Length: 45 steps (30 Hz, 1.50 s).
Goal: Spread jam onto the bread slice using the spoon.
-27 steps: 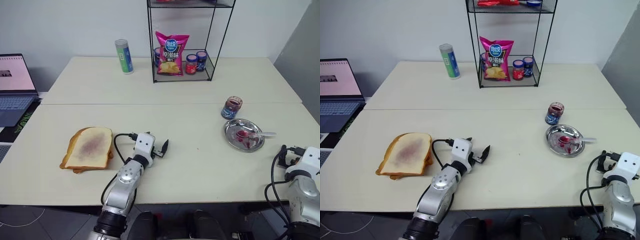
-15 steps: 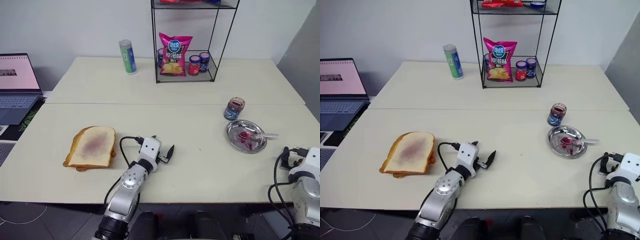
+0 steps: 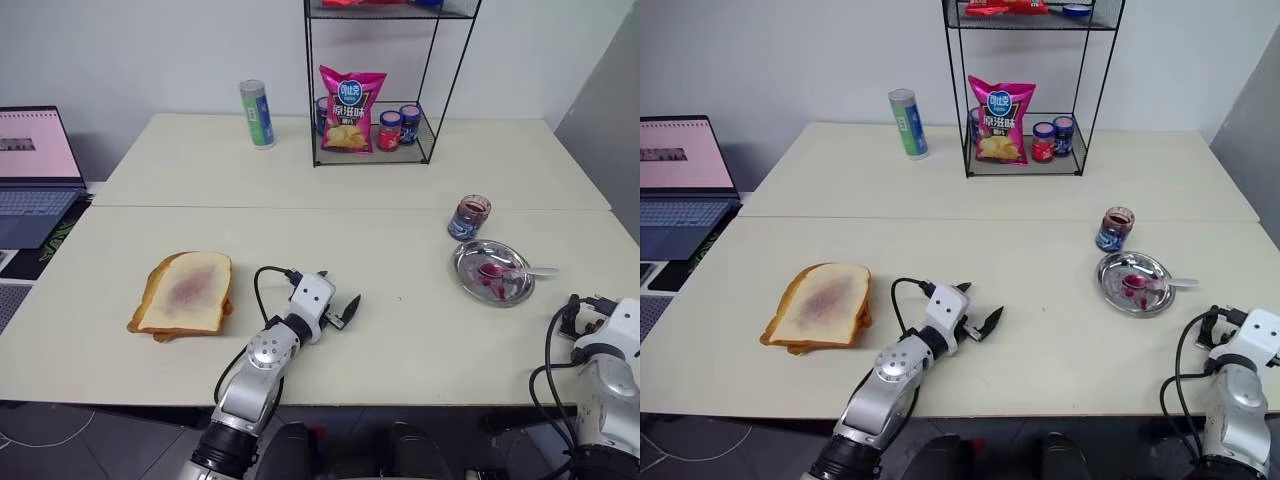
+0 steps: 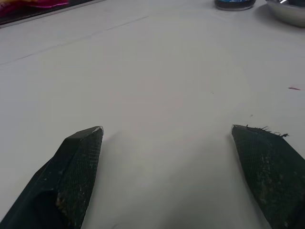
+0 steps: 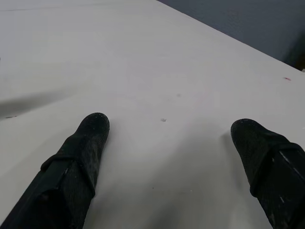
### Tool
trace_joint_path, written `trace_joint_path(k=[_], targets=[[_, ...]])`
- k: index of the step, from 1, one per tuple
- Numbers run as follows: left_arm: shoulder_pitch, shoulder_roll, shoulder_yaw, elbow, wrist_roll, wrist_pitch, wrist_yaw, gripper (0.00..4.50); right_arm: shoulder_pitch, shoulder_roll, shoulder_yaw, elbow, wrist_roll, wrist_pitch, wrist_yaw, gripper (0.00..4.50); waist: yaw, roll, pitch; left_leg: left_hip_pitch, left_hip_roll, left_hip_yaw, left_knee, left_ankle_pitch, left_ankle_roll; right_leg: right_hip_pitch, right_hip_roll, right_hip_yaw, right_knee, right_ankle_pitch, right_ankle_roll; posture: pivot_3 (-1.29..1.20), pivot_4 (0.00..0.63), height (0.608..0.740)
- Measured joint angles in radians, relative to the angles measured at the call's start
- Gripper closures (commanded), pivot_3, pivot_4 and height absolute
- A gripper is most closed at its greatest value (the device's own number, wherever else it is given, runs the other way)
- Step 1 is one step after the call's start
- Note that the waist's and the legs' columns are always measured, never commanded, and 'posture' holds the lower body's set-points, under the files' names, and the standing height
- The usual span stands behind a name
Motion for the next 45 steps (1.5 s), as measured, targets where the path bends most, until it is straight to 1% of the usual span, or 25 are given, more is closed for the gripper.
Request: trace_joint_path(k=[1, 5, 12, 14, 16, 17, 19, 21, 22, 23, 24, 26, 27, 31, 35, 36, 37, 38, 40, 41, 42, 45], targets=[[0.01, 0.02, -0.019, -0.021, 0.001, 0.0, -0.026, 0.0, -0.002, 0.001, 0.003, 0.0, -0.002, -0.002, -0.001, 0.03, 0.0, 0.0, 0.0, 0.0, 0.0, 0.0, 0.0, 0.0, 0.0, 0.0, 0.0, 0.0, 0.0, 0.0, 0.0, 0.0, 0.15, 0.74], [0.037, 0.054, -0.036, -0.054, 0.002, 0.003, -0.071, 0.0, -0.017, 0.001, 0.004, 0.013, -0.001, -0.006, 0.0, 0.03, -0.005, -0.001, 0.0, 0.0, 0.001, 0.0, -0.001, 0.0, 0.0, 0.0, 0.0, 0.0, 0.0, 0.0, 0.0, 0.0, 0.15, 0.74], [0.061, 0.077, -0.047, -0.093, -0.012, 0.025, -0.117, 0.0, -0.031, 0.001, 0.007, 0.027, -0.009, -0.011, -0.01, 0.03, -0.01, -0.002, -0.002, 0.001, 0.001, 0.0, -0.001, 0.0, 0.0, 0.0, 0.0, 0.001, 0.0, 0.0, -0.001, 0.0, 0.15, 0.74], [0.06, 0.074, -0.041, -0.102, -0.016, 0.032, -0.111, 0.0, -0.035, 0.001, 0.005, 0.003, -0.01, 0.018, -0.036, 0.03, -0.01, -0.001, -0.001, 0.0, 0.001, 0.001, -0.001, 0.0, 0.0, -0.001, 0.0, 0.001, 0.0, 0.0, 0.0, 0.0, 0.15, 0.74], [0.062, 0.067, -0.035, -0.119, -0.018, 0.049, -0.103, 0.0, -0.036, -0.005, 0.006, -0.045, -0.013, 0.062, -0.048, 0.03, -0.009, 0.002, 0.001, -0.002, 0.0, 0.001, -0.001, 0.0, 0.0, -0.002, 0.0, 0.001, 0.001, 0.0, 0.0, 0.0, 0.15, 0.74], [0.065, 0.065, -0.018, -0.167, -0.032, 0.082, -0.092, 0.0, -0.039, -0.026, 0.013, -0.134, -0.013, 0.111, -0.045, 0.03, -0.01, 0.007, 0.005, -0.004, 0.0, 0.002, -0.001, 0.0, 0.0, -0.006, 0.0, 0.003, 0.002, 0.0, 0.0, 0.0, 0.15, 0.74], [0.059, 0.066, 0.024, -0.254, -0.057, 0.118, -0.08, 0.0, -0.067, -0.08, 0.029, -0.25, -0.012, 0.165, -0.032, 0.03, -0.012, 0.009, 0.007, -0.004, 0.0, 0.003, -0.001, 0.0, 0.0, -0.007, 0.0, 0.004, 0.002, 0.0, 0.0, 0.0, 0.15, 0.74], [0.033, 0.088, 0.073, -0.347, -0.077, 0.164, -0.069, 0.0, -0.161, -0.139, 0.045, -0.368, 0.016, 0.229, 0.005, 0.03, -0.016, 0.008, 0.007, -0.003, 0.002, 0.002, -0.002, 0.0, 0.0, -0.006, 0.003, 0.004, 0.002, 0.0, 0.0, 0.0, 0.15, 0.74], [0.02, 0.1, 0.093, -0.367, -0.086, 0.188, -0.066, 0.0, -0.212, -0.154, 0.059, -0.383, 0.042, 0.258, 0.032, 0.03, -0.02, 0.008, 0.009, -0.002, 0.002, 0.003, -0.001, 0.0, 0.0, -0.006, 0.003, 0.004, 0.003, 0.0, 0.0, 0.0, 0.15, 0.74], [-0.031, 0.124, 0.142, -0.38, -0.102, 0.244, -0.059, 0.0, -0.315, -0.182, 0.093, -0.402, 0.097, 0.313, 0.087, 0.03, -0.025, 0.008, 0.014, -0.002, 0.002, 0.002, -0.001, 0.0, 0.0, -0.007, 0.004, 0.003, 0.004, 0.001, -0.001, 0.0, 0.15, 0.74], [-0.12, 0.162, 0.208, -0.383, -0.115, 0.306, -0.047, 0.0, -0.431, -0.204, 0.142, -0.43, 0.161, 0.365, 0.152, 0.03, -0.028, 0.006, 0.019, -0.002, 0.003, 0.0, 0.0, 0.002, 0.002, -0.007, 0.007, 0.0, 0.004, 0.003, -0.001, 0.0, 0.15, 0.74], [-0.2, 0.196, 0.281, -0.398, -0.134, 0.361, -0.039, 0.0, -0.515, -0.207, 0.198, -0.473, 0.226, 0.409, 0.222, 0.03, -0.025, 0.002, 0.019, -0.002, 0.007, -0.004, 0.0, 0.002, 0.003, -0.005, 0.011, -0.001, 0.002, 0.003, -0.002, 0.0, 0.15, 0.74], [-0.244, 0.236, 0.335, -0.424, -0.167, 0.425, -0.048, 0.0, -0.555, -0.206, 0.248, -0.495, 0.282, 0.453, 0.287, 0.03, -0.018, -0.002, 0.017, -0.002, 0.012, -0.004, -0.001, 0.001, 0.001, -0.003, 0.015, -0.003, 0.0, 0.001, -0.004, 0.0, 0.15, 0.74], [-0.229, 0.351, 0.403, -0.424, -0.243, 0.54, -0.117, 0.0, -0.534, -0.204, 0.329, -0.49, 0.364, 0.543, 0.399, 0.03, -0.005, -0.004, 0.019, -0.005, 0.012, -0.002, -0.002, -0.002, -0.004, -0.006, 0.015, -0.002, 0.001, 0.0, -0.011, 0.0, 0.15, 0.74], [-0.223, 0.52, 0.571, -0.371, -0.377, 0.686, -0.228, 0.0, -0.517, -0.254, 0.411, -0.49, 0.483, 0.625, 0.609, 0.03, -0.006, -0.007, 0.021, -0.014, 0.013, -0.001, -0.001, -0.003, -0.007, -0.016, 0.015, -0.001, 0.001, 0.001, -0.013, 0.0, 0.15, 0.74], [-0.211, 0.559, 0.633, -0.352, -0.402, 0.713, -0.254, 0.0, -0.513, -0.267, 0.434, -0.491, 0.506, 0.642, 0.663, 0.03, -0.008, -0.006, 0.021, -0.014, 0.013, 0.0, -0.001, -0.003, -0.007, -0.016, 0.015, -0.001, 0.001, 0.001, -0.013, 0.0, 0.15, 0.74], [-0.191, 0.595, 0.666, -0.338, -0.424, 0.73, -0.279, 0.0, -0.513, -0.278, 0.453, -0.491, 0.519, 0.653, 0.704, 0.03, -0.01, -0.006, 0.022, -0.013, 0.013, 0.0, -0.001, -0.003, -0.006, -0.016, 0.015, -0.001, 0.001, 0.001, -0.013, 0.0, 0.15, 0.74], [-0.174, 0.612, 0.689, -0.33, -0.44, 0.74, -0.297, 0.0, -0.515, -0.284, 0.465, -0.49, 0.527, 0.658, 0.731, 0.03, -0.011, -0.006, 0.022, -0.013, 0.013, 0.0, 0.0, -0.003, -0.007, -0.016, 0.015, -0.001, 0.001, 0.001, -0.013, 0.0, 0.15, 0.74], [-0.092, 0.651, 0.796, -0.278, -0.526, 0.807, -0.375, 0.0, -0.532, -0.311, 0.534, -0.487, 0.545, 0.664, 0.851, 0.03, -0.019, -0.006, 0.022, -0.012, 0.014, 0.0, 0.0, -0.003, -0.007, -0.016, 0.016, -0.001, 0.002, 0.0, -0.012, 0.0, 0.15, 0.74], [-0.054, 0.668, 0.842, -0.244, -0.552, 0.839, -0.404, 0.0, -0.535, -0.323, 0.565, -0.489, 0.551, 0.665, 0.906, 0.03, -0.022, -0.006, 0.022, -0.011, 0.015, 0.001, 0.0, -0.003, -0.007, -0.016, 0.016, -0.001, 0.002, -0.001, -0.009, 0.0, 0.15, 0.74], [-0.025, 0.683, 0.886, -0.205, -0.572, 0.871, -0.422, 0.0, -0.536, -0.33, 0.591, -0.487, 0.551, 0.666, 0.952, 0.03, -0.024, -0.007, 0.023, -0.011, 0.016, -0.001, 0.0, -0.003, -0.007, -0.016, 0.017, -0.001, 0.003, -0.002, -0.009, 0.0, 0.15, 0.74], [0.032, 0.716, 0.949, -0.169, -0.632, 0.923, -0.469, 0.0, -0.539, -0.326, 0.637, -0.477, 0.549, 0.663, 1.016, 0.03, -0.019, -0.008, 0.023, -0.011, 0.017, -0.003, 0.001, -0.003, -0.008, -0.016, 0.018, -0.002, 0.004, -0.002, -0.01, 0.0, 0.15, 0.74]])
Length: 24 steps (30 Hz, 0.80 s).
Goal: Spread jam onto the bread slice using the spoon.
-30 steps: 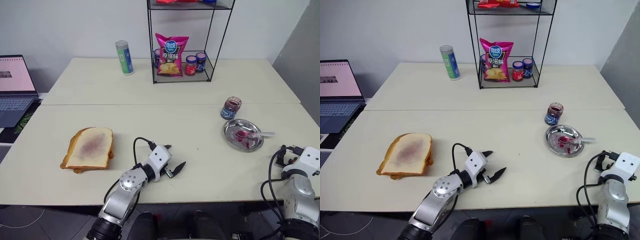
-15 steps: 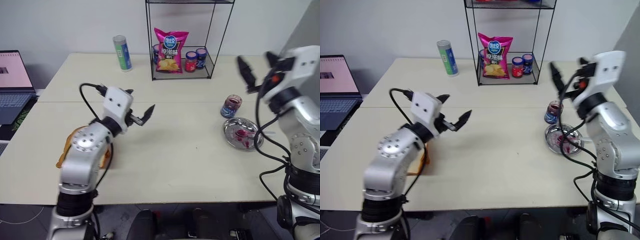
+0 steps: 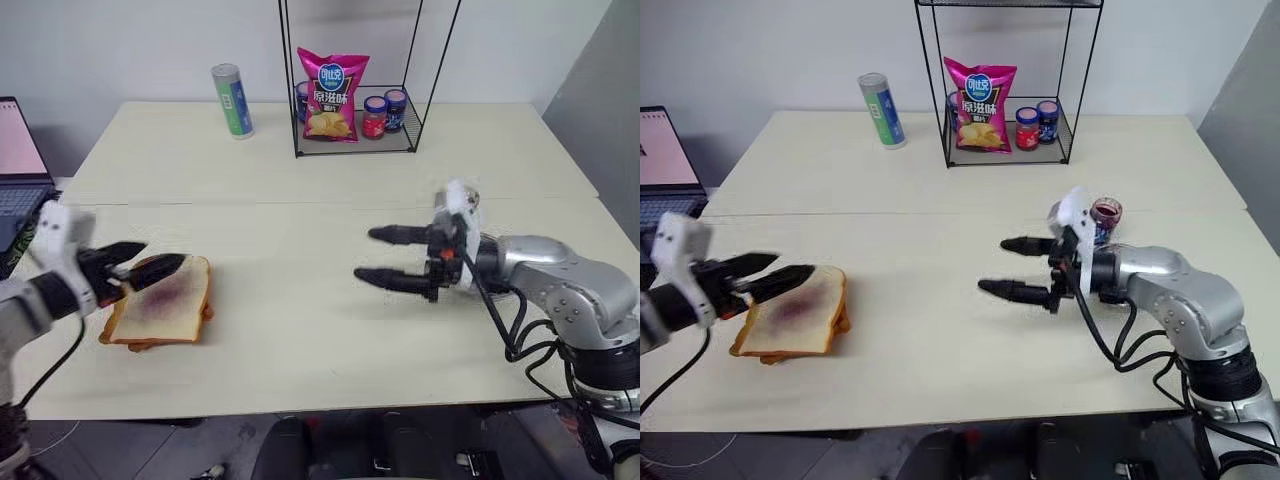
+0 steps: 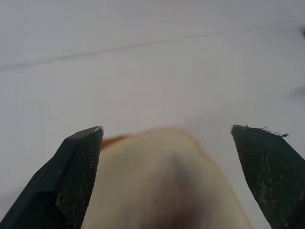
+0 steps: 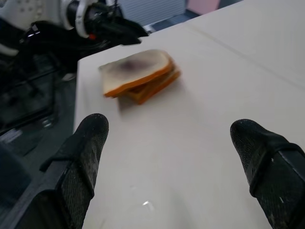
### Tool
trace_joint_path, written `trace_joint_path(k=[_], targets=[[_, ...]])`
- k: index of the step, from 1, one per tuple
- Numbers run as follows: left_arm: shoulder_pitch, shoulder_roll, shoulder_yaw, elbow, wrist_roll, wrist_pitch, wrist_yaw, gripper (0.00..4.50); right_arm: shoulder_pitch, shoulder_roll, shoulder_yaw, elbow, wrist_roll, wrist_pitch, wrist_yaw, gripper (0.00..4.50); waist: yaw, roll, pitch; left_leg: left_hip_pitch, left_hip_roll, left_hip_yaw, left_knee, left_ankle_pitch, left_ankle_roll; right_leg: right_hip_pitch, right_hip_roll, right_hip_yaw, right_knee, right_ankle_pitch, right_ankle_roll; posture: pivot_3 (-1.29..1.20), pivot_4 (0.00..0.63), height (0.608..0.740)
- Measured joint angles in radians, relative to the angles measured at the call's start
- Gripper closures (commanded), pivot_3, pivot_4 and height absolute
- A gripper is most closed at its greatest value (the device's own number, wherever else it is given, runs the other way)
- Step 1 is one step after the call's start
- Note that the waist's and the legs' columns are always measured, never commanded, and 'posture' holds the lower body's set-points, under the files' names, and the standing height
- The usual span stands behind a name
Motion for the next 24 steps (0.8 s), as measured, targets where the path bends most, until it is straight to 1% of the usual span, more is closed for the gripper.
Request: trace_joint_path(k=[3, 9, 10, 12, 17, 20, 22, 23, 24], targets=[[0.063, 0.031, 0.015, 0.0, -0.019, 0.012, -0.034, 0.0, 0.0, 0.001, 0.018, 0.004, 0.0, 0.0, 0.032, 0.03, 0.005, 0.0, 0.0, 0.0, 0.0, 0.001, 0.001, 0.001, -0.001, 0.0, -0.001, 0.001, 0.0, 0.001, -0.003, 0.0, 0.15, 0.74], [0.088, 0.026, 0.017, 0.002, -0.051, 0.012, -0.029, 0.0, 0.006, 0.009, 0.037, 0.005, -0.024, -0.019, 0.055, 0.03, 0.005, 0.0, 0.0, 0.0, 0.0, 0.002, 0.003, 0.001, -0.001, 0.0, -0.004, 0.003, 0.001, 0.003, -0.004, 0.0, 0.15, 0.74], [0.105, 0.022, 0.001, 0.002, -0.052, 0.011, -0.028, 0.0, 0.006, 0.017, 0.039, 0.006, -0.034, -0.021, 0.054, 0.03, 0.004, 0.0, 0.0, 0.0, 0.0, 0.002, 0.003, 0.001, -0.001, 0.0, -0.004, 0.003, 0.001, 0.003, -0.005, 0.0, 0.15, 0.74], [0.145, 0.013, -0.024, 0.001, -0.033, -0.03, -0.02, 0.0, 0.008, 0.019, 0.04, 0.007, -0.045, -0.03, 0.05, 0.03, 0.004, 0.0, 0.0, 0.0, 0.0, 0.003, 0.003, 0.001, -0.001, 0.0, -0.004, 0.003, 0.001, 0.005, -0.008, 0.0, 0.15, 0.74], [0.17, 0.008, -0.039, 0.003, -0.011, -0.096, -0.006, 0.0, 0.024, 0.025, 0.04, 0.007, -0.048, -0.028, 0.035, 0.03, 0.004, 0.0, 0.0, 0.0, 0.001, 0.003, 0.004, 0.001, -0.001, 0.0, -0.004, 0.003, 0.001, 0.006, -0.009, 0.0, 0.15, 0.74], [0.168, 0.008, -0.048, 0.023, -0.009, -0.113, 0.001, 0.0, 0.027, 0.025, 0.041, 0.007, -0.058, -0.035, 0.035, 0.03, 0.004, 0.0, 0.0, 0.001, 0.001, 0.003, 0.004, 0.001, -0.001, 0.0, -0.003, 0.003, 0.002, 0.004, -0.007, 0.0, 0.15, 0.74], [0.168, 0.008, -0.057, 0.03, -0.008, -0.123, 0.007, 0.37, 0.033, 0.025, 0.042, 0.007, -0.071, -0.04, 0.035, 0.0, 0.003, 0.0, 0.0, 0.001, 0.001, 0.003, 0.004, 0.001, -0.001, 0.0, -0.003, 0.003, 0.002, 0.004, -0.006, 0.0, 0.15, 0.74], [0.167, 0.008, -0.059, 0.03, -0.008, -0.125, 0.012, 0.43, 0.034, 0.026, 0.043, 0.007, -0.076, -0.04, 0.035, 0.0, 0.003, 0.0, 0.0, 0.001, 0.001, 0.003, 0.005, 0.001, -0.001, 0.0, -0.003, 0.003, 0.002, 0.004, -0.006, 0.0, 0.15, 0.74], [0.166, 0.008, -0.061, 0.03, -0.008, -0.126, 0.014, 0.64, 0.034, 0.026, 0.043, 0.007, -0.077, -0.04, 0.035, 0.0, 0.003, 0.0, 0.0, 0.001, 0.001, 0.003, 0.005, 0.001, -0.001, 0.0, -0.003, 0.003, 0.003, 0.004, -0.006, 0.0, 0.15, 0.74]])
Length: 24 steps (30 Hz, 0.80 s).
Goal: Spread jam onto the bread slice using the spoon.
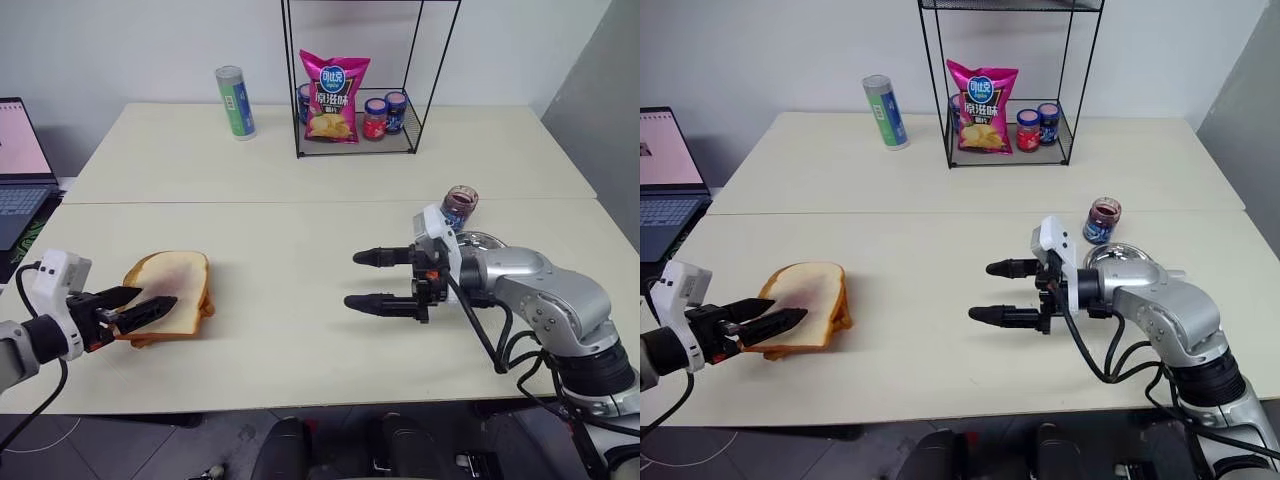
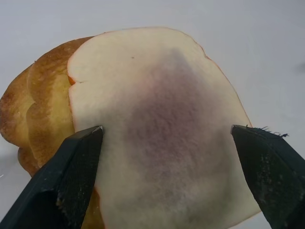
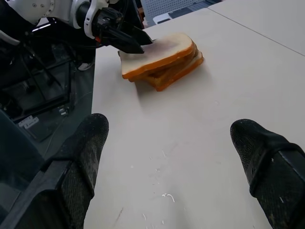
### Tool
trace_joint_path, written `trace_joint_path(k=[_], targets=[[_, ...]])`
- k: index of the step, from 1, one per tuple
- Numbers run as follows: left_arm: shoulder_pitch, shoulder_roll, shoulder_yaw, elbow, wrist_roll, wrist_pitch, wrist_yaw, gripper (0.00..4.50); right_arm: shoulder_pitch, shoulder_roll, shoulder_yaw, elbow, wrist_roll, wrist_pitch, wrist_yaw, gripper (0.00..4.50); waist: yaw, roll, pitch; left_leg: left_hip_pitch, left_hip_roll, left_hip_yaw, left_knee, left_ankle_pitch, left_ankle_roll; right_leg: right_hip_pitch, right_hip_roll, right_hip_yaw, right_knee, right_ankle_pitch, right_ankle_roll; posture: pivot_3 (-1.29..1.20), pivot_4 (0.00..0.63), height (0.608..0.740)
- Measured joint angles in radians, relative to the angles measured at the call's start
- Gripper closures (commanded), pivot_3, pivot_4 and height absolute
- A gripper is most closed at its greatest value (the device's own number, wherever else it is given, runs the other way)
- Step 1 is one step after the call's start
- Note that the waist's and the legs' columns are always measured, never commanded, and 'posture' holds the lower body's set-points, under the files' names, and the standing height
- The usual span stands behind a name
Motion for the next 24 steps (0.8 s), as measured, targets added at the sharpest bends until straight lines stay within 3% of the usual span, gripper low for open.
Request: trace_joint_path(k=[19, 24], targets=[[-0.006, -0.008, -0.008, -0.002, -0.023, -0.009, 0.052, 4.32, -0.004, 0.011, 0.0, 0.01, -0.011, -0.017, 0.004, 0.0, 0.001, 0.0, 0.0, -0.001, 0.0, 0.001, 0.007, 0.0, 0.0, 0.001, 0.0, 0.002, 0.001, 0.001, 0.0, 0.0, 0.15, 0.74], [-0.006, -0.012, -0.007, -0.002, -0.036, -0.009, 0.067, 4.47, -0.014, 0.019, 0.0, 0.029, -0.012, -0.021, 0.004, 0.0, 0.001, 0.0, 0.0, -0.001, 0.0, 0.001, 0.007, 0.0, 0.0, 0.001, 0.0, 0.002, 0.001, 0.003, -0.002, 0.0, 0.15, 0.74]])
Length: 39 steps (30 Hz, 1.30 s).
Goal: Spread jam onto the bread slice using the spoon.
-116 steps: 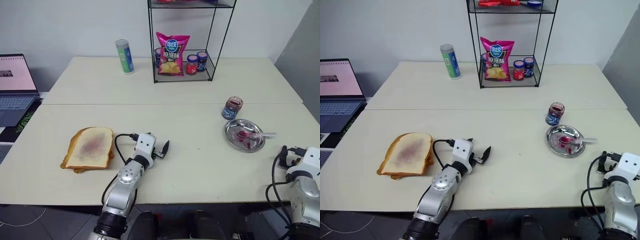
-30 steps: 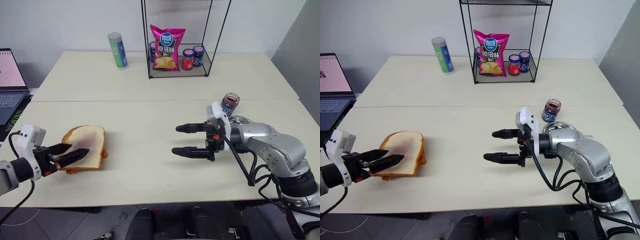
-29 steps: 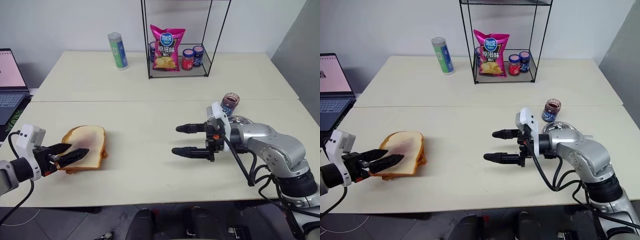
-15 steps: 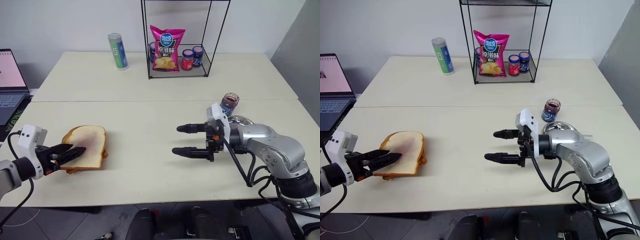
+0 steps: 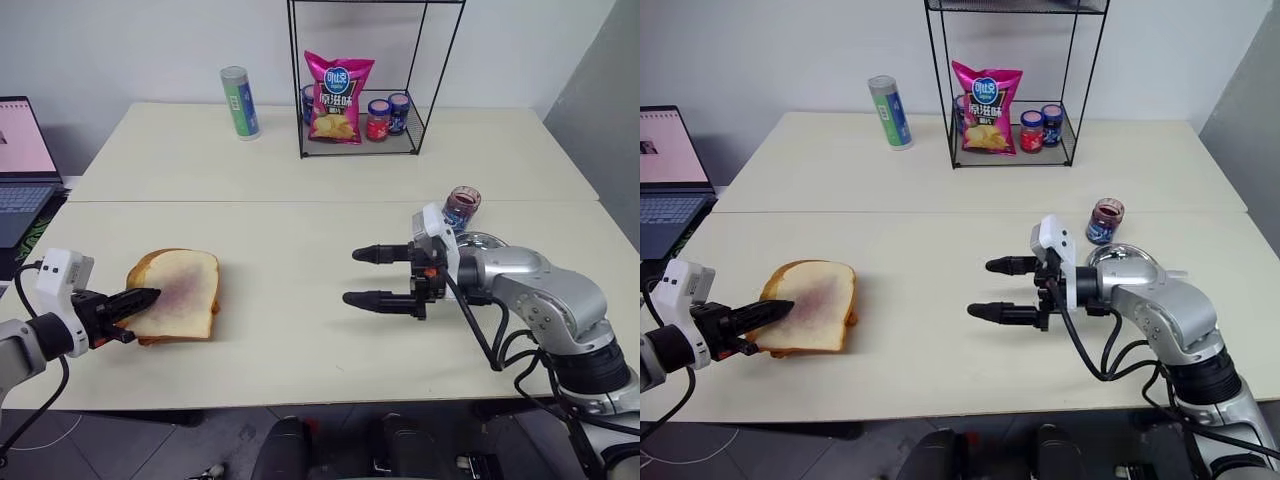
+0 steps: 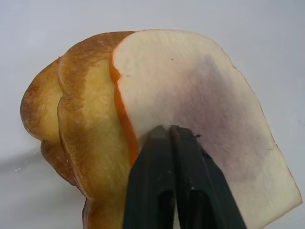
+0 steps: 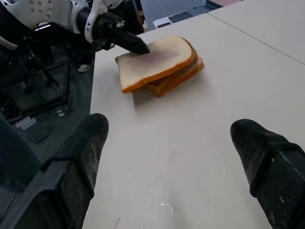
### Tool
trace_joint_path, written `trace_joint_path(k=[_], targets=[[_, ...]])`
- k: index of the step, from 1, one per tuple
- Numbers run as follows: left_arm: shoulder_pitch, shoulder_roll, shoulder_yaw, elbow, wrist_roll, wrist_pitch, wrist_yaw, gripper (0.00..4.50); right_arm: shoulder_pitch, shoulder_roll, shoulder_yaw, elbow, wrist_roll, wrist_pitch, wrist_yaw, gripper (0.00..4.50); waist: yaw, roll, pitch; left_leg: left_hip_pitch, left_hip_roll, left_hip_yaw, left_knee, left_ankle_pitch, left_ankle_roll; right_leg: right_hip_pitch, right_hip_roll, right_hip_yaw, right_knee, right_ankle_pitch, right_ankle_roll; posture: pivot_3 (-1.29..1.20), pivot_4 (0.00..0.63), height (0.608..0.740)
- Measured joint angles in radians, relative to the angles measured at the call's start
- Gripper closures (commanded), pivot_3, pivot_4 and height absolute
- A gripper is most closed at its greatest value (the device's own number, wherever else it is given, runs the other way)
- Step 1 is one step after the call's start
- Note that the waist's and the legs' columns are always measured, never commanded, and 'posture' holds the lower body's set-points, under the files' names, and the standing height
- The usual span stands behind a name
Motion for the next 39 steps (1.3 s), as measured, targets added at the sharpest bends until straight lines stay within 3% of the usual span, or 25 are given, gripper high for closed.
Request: trace_joint_path(k=[12, 19, 34, 39], targets=[[-0.048, 0.012, 0.032, 0.024, -0.031, 0.018, 0.017, 4.47, -0.008, 0.017, 0.0, 0.011, 0.0, 0.0, -0.006, 0.0, -0.001, 0.0, 0.0, 0.0, 0.001, 0.0, 0.001, 0.0, 0.0, 0.0, 0.001, -0.001, 0.001, 0.0, 0.0, 0.0, 0.15, 0.74], [-0.008, 0.106, 0.148, 0.191, -0.004, -0.066, -0.078, 3.27, -0.016, 0.022, 0.0, 0.013, 0.0, 0.0, -0.006, 0.0, -0.008, 0.0, 0.0, 0.0, 0.002, 0.001, 0.0, 0.0, 0.0, -0.002, 0.002, 0.0, 0.001, 0.0, 0.0, 0.0, 0.15, 0.74], [0.009, -0.002, 0.137, 0.126, -0.086, -0.002, -0.074, 0.37, -0.04, 0.038, 0.0, 0.011, 0.011, 0.024, 0.002, 0.0, -0.004, -0.001, -0.001, 0.0, 0.002, 0.0, 0.001, 0.0, 0.0, -0.001, 0.001, 0.0, 0.001, 0.002, -0.003, 0.0, 0.15, 0.74], [0.009, -0.021, 0.113, 0.119, -0.086, 0.003, -0.06, 0.37, -0.04, 0.037, 0.0, 0.011, 0.011, 0.025, 0.002, 0.0, -0.006, -0.001, -0.001, 0.0, 0.002, 0.0, 0.001, 0.0, 0.0, -0.001, 0.001, 0.0, 0.001, 0.002, -0.003, 0.0, 0.15, 0.74]])
